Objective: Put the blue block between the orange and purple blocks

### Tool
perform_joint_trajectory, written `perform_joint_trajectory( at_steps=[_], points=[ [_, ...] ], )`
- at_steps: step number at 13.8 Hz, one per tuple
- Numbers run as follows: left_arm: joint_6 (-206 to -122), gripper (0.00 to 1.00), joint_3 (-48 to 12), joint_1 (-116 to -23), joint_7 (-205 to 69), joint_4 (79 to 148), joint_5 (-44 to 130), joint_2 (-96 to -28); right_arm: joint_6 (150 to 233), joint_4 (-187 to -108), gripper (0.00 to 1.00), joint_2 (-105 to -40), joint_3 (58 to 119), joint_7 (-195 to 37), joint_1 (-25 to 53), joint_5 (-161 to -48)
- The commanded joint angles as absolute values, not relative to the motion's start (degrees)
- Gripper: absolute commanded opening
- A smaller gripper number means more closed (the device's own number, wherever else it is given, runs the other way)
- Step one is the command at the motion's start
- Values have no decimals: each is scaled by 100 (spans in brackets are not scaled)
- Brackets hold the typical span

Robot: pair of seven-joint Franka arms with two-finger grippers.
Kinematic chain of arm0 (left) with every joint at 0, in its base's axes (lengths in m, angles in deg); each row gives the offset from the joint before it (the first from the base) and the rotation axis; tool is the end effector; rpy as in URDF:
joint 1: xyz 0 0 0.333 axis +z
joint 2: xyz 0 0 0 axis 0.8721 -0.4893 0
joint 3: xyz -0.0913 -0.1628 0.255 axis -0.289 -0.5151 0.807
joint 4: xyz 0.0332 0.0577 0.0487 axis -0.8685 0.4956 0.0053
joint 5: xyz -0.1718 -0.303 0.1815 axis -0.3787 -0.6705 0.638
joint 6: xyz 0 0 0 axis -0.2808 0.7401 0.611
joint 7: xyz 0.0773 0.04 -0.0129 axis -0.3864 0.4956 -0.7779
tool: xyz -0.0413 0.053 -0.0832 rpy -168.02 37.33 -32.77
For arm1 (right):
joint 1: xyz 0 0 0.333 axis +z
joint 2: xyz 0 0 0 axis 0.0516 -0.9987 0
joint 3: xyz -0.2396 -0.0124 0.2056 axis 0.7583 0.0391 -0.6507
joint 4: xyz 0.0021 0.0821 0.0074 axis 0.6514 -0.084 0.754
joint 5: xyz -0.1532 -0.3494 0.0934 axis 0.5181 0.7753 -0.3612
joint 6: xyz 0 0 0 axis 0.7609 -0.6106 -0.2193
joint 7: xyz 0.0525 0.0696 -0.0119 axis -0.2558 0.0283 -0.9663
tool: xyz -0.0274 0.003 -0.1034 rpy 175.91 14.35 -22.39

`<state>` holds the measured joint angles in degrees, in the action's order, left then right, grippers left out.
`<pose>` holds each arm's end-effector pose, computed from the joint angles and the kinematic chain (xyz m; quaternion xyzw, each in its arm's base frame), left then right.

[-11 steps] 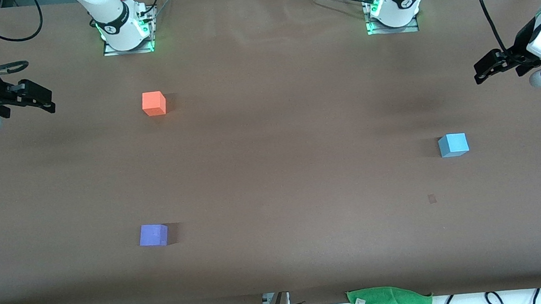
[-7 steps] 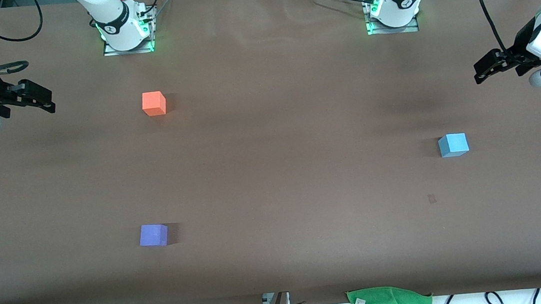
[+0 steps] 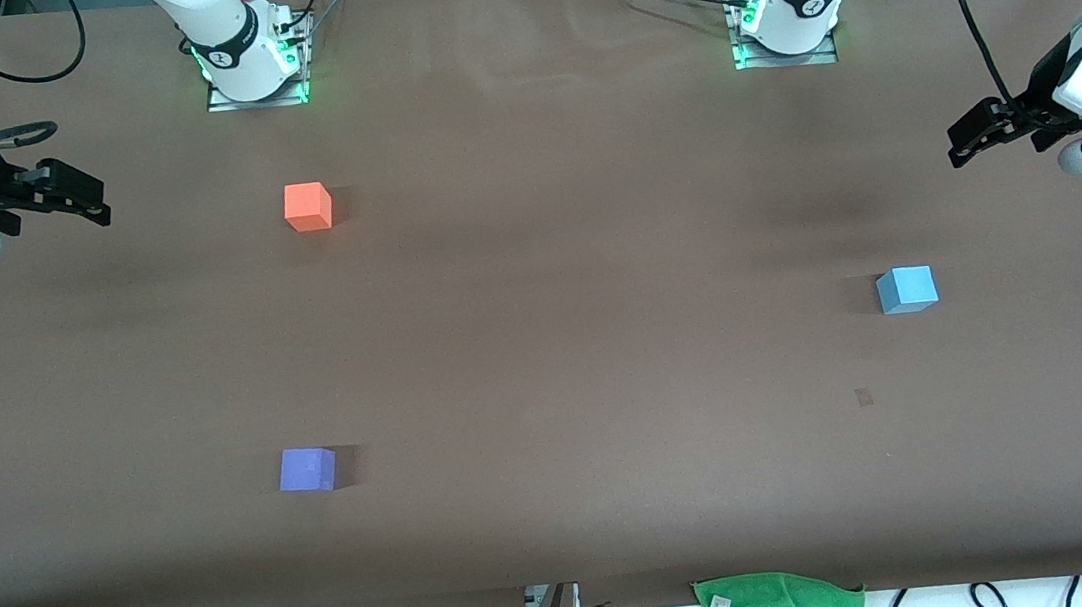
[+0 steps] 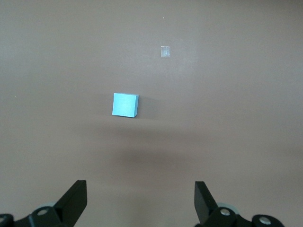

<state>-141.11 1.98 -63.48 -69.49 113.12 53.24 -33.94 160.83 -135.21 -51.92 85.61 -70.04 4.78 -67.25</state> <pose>0.5440 -0.0102 0.5783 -0.9979 -0.0594 0.0216 0.0110 0.5559 0.0521 0.6218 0.9992 0.0121 -0.0367 0.0067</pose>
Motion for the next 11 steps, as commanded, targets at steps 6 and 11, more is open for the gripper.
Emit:
perform_joint_trajectory(
  at_steps=[6, 11],
  points=[
    [-13909, 100, 166, -6334, -6935, 11128, 5186, -3479, 16032, -13497, 100, -5178, 8554, -7023, 478, -6695],
    [-13909, 100, 166, -6334, -6943, 11136, 5194, -3479, 16023, -13497, 100, -5178, 8554, -7023, 478, -6695]
  ],
)
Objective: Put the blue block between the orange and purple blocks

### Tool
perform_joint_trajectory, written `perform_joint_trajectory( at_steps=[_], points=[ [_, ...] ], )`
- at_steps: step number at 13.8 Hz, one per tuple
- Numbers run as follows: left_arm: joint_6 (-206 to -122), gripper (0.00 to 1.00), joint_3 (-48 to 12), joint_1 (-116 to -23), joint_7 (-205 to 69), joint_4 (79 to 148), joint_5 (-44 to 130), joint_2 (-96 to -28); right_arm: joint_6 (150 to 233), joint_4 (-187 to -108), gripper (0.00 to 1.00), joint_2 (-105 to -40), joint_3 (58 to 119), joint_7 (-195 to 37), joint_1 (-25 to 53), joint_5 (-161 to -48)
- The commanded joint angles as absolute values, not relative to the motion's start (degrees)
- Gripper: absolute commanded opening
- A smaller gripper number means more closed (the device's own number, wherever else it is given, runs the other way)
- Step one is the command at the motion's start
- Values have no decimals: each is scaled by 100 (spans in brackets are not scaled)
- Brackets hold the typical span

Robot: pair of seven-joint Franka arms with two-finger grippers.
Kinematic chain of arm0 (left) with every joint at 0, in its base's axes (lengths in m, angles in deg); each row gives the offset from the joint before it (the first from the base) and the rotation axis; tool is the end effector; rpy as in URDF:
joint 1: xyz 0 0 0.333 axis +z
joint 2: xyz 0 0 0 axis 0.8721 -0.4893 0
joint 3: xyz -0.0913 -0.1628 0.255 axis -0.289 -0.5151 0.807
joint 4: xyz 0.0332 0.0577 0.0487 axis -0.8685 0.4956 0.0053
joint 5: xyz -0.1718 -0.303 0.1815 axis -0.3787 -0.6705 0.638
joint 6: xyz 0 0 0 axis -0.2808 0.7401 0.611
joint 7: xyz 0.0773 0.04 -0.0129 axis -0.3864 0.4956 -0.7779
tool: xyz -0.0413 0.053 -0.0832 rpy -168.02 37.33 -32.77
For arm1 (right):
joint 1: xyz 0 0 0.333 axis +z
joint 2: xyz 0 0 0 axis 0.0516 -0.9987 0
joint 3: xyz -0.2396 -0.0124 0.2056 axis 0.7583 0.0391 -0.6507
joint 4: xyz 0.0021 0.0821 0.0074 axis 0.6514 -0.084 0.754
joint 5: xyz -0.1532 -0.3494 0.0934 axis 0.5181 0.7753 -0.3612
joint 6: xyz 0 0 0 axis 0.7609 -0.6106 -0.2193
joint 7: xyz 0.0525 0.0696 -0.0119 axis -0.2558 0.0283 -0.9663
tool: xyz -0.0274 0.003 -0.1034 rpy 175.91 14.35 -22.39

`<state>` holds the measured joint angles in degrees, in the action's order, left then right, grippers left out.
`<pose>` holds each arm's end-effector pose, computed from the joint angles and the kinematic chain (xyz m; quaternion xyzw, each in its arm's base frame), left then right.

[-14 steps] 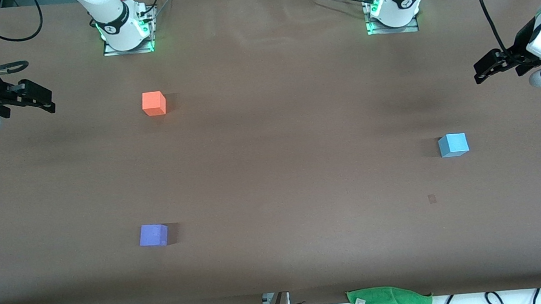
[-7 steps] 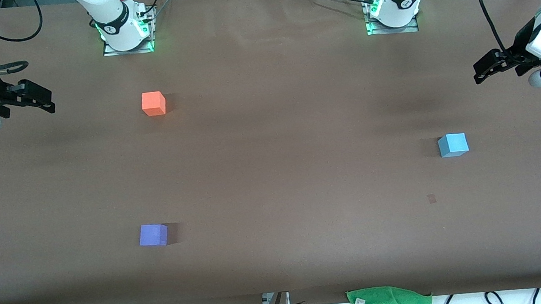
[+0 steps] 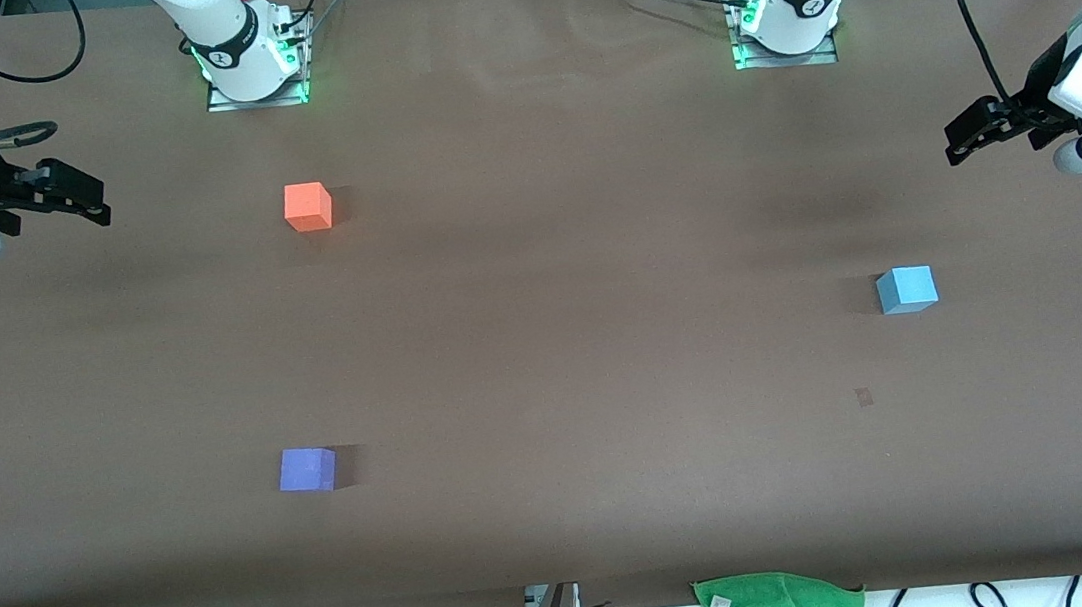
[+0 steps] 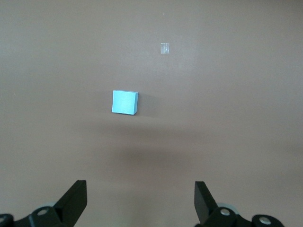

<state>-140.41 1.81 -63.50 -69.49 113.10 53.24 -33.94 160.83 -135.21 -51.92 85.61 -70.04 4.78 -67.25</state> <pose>0.5426 -0.0120 0.5775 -0.9979 -0.0578 0.0275 0.0116 0.5559 0.0521 0.6218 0.9992 0.0121 -0.0367 0.0067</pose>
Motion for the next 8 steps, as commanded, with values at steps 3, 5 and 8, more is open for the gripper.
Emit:
perform_joint_trajectory(
  at_steps=[3, 5, 8],
  points=[
    [-13909, 100, 166, -6326, -6952, 11136, 5203, -3479, 16023, -13497, 100, -5178, 8554, -7023, 478, -6695],
    [-13909, 100, 166, -6334, -6952, 11136, 5212, -3479, 16023, -13497, 100, -5178, 8554, -7023, 478, -6695],
    [-13900, 100, 166, -6317, -6908, 11136, 5212, -3479, 16023, -13497, 100, -5178, 8554, -7023, 478, -6695]
  ],
)
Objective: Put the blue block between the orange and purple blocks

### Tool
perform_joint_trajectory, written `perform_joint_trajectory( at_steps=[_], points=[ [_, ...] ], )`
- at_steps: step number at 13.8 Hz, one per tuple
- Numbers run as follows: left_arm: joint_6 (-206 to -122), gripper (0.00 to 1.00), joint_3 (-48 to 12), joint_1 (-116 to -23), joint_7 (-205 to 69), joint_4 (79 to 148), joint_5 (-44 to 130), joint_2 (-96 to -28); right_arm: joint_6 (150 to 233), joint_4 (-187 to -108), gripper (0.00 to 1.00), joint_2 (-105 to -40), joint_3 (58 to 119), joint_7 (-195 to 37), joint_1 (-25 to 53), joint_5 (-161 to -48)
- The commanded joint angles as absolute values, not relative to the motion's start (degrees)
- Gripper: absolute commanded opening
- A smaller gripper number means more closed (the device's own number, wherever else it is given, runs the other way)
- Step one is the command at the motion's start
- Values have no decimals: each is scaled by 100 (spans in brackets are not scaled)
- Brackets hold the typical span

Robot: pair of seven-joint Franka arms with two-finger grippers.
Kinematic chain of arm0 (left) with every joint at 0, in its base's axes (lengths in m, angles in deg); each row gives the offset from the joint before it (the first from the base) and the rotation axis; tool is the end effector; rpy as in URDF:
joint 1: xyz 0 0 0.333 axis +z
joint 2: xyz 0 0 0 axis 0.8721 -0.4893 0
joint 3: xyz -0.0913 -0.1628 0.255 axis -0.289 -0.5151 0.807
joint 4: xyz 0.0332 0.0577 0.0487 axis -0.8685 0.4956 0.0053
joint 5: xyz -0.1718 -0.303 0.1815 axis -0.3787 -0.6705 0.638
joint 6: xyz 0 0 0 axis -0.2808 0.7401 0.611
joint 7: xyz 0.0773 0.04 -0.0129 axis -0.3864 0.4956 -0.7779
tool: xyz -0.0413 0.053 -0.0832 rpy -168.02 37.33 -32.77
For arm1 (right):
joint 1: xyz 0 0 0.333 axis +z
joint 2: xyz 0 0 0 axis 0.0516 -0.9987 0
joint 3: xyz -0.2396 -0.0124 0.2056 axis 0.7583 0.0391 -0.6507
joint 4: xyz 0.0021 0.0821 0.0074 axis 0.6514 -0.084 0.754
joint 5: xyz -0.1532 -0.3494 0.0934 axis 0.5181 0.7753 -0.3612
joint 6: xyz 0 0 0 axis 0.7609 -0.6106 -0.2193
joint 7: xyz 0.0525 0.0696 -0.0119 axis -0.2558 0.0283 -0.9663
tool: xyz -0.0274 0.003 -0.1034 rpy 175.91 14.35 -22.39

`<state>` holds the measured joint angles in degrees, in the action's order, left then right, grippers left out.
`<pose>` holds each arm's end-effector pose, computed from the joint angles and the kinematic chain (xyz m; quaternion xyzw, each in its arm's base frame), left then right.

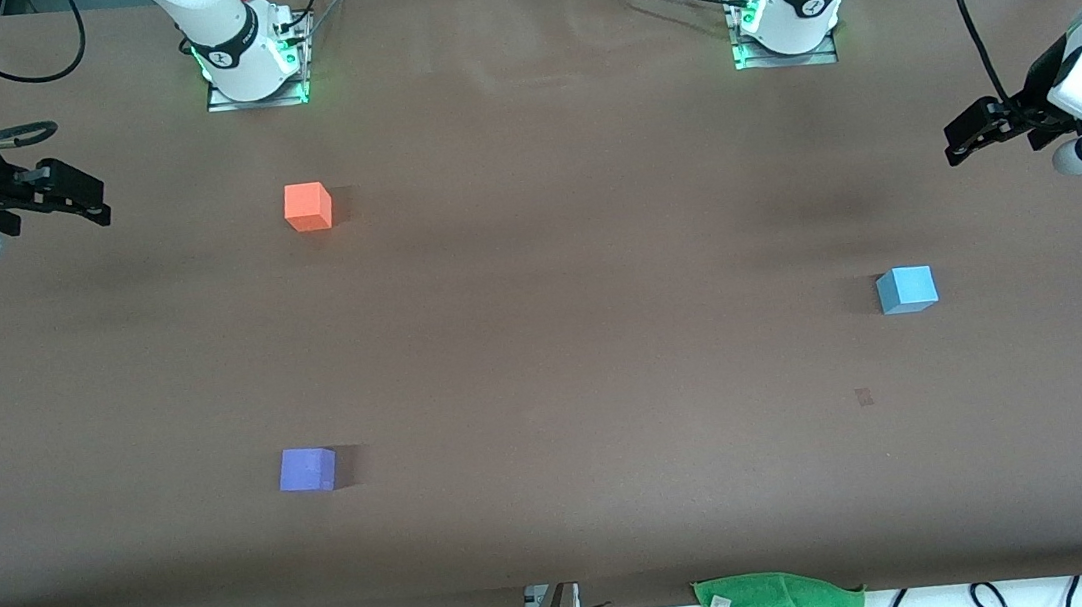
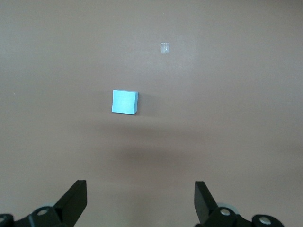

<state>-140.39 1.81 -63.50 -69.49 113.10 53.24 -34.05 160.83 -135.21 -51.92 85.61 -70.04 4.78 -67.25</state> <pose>0.5430 -0.0120 0.5764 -0.9978 -0.0578 0.0287 0.0117 0.5559 0.0521 0.6218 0.9992 0.0121 -0.0367 0.0067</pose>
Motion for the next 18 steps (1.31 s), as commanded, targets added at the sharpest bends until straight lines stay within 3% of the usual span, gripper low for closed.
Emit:
perform_joint_trajectory(
  at_steps=[1, 3, 5, 9, 14, 18],
  points=[
    [-13778, 100, 175, -6317, -6900, 11145, 5212, -3497, 16031, -13497, 100, -5178, 8554, -7040, 478, -6695],
    [-13235, 100, 184, -6264, -6821, 11163, 5256, -3820, 16032, -13497, 100, -5178, 8554, -7040, 478, -6704],
    [-13284, 100, 201, -6072, -6759, 11154, 5274, -4207, 16032, -13497, 100, -5178, 8554, -7040, 478, -6704],
    [-14521, 100, 193, -5755, -5890, 11417, 5274, -4753, 16040, -13488, 100, -5178, 8554, -7023, 478, -6695],
    [-16778, 100, 184, -5571, -5538, 12804, 5309, -4903, 16032, -13488, 100, -5178, 8554, -7041, 478, -6686],
    [-17931, 100, 184, -5543, -5283, 13306, 5309, -5219, 16032, -13488, 100, -5178, 8554, -7041, 478, -6686]
  ],
)
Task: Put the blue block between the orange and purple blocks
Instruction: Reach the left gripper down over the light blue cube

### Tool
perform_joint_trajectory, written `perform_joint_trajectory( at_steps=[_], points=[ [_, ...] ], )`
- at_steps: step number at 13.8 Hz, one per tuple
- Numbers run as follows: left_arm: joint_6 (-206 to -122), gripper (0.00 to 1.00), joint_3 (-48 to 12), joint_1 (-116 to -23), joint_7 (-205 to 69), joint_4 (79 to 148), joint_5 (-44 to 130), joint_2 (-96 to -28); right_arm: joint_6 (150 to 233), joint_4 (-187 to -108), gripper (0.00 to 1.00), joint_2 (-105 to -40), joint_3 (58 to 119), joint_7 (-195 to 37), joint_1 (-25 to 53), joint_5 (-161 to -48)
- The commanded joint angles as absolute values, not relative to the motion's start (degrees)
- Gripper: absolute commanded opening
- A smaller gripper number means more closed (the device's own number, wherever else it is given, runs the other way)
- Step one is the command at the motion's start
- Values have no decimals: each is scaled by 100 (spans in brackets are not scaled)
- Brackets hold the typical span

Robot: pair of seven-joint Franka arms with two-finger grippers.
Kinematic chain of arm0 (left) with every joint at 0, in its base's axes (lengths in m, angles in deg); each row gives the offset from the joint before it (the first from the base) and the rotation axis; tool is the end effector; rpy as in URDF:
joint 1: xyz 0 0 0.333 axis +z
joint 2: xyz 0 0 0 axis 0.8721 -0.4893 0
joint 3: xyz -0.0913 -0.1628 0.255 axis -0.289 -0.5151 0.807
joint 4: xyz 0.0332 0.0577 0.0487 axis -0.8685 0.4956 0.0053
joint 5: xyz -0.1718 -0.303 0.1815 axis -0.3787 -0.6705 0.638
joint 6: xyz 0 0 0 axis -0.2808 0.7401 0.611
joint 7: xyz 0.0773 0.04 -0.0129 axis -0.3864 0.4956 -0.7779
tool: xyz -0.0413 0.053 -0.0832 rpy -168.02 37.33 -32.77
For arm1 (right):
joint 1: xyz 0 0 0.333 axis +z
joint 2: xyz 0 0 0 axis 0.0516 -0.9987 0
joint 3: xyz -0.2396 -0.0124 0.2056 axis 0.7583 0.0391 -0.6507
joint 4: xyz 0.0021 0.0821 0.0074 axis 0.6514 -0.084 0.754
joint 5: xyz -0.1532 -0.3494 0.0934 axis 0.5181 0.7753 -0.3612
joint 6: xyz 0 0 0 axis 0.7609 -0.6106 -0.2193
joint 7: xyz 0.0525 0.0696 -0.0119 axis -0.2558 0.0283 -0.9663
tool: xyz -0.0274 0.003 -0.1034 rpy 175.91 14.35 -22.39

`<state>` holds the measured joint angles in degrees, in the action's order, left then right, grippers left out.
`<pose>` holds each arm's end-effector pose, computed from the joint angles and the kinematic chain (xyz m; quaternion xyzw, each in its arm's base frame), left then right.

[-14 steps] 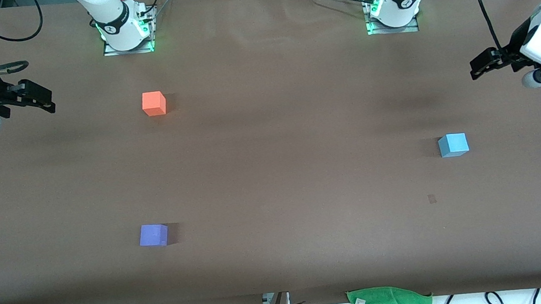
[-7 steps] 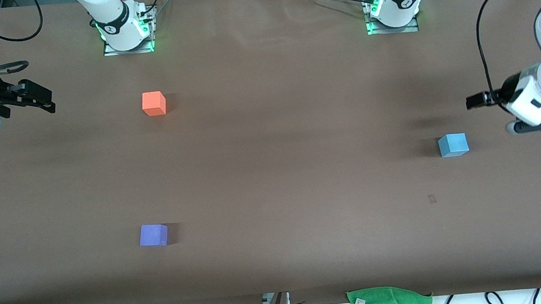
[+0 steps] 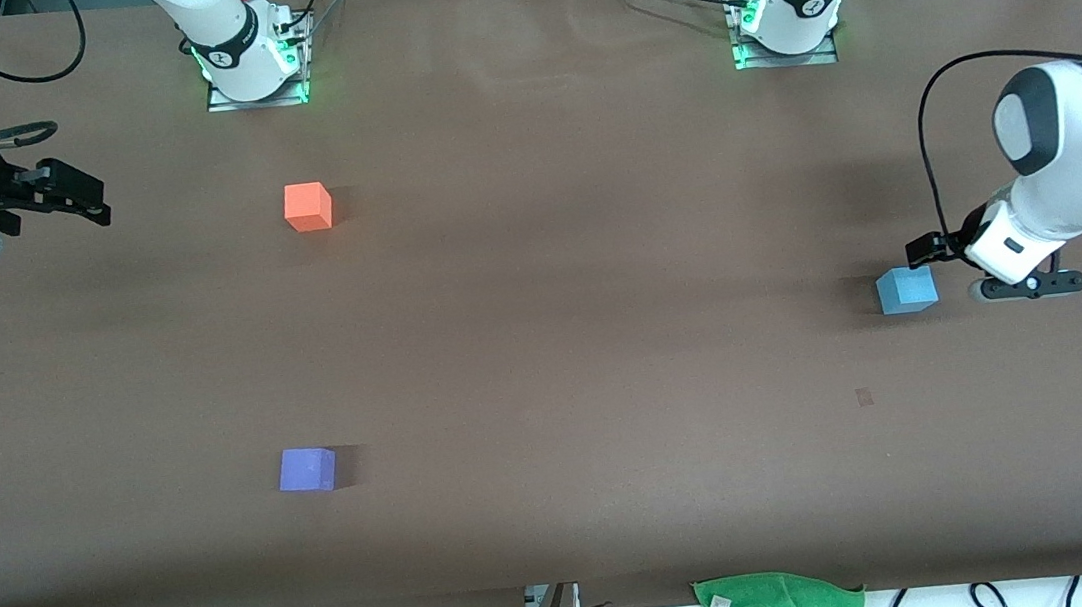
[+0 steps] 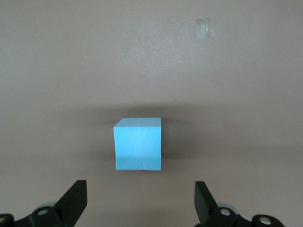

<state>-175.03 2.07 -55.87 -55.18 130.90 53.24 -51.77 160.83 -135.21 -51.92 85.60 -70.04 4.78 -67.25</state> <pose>0.5799 0.0652 0.3046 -0.9992 0.0039 0.0382 0.0070 0.5559 0.0522 0.6218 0.9992 0.0122 -0.0367 0.0067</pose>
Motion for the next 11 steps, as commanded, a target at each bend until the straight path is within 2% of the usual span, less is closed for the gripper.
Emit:
perform_joint_trajectory(
  at_steps=[1, 5, 11],
  points=[
    [-18186, 100, 184, -5526, -5265, 13420, 5309, -5289, 16032, -13488, 100, -5178, 8554, -7041, 478, -6686],
    [-18979, 100, 184, -5429, -4888, 13571, 5309, -5684, 16032, -13488, 100, -5178, 8554, -7041, 478, -6686],
    [-19340, 100, 157, -5289, -4852, 13597, 5169, -6054, 15909, -13532, 100, -5186, 8563, -7041, 461, -6695]
  ],
)
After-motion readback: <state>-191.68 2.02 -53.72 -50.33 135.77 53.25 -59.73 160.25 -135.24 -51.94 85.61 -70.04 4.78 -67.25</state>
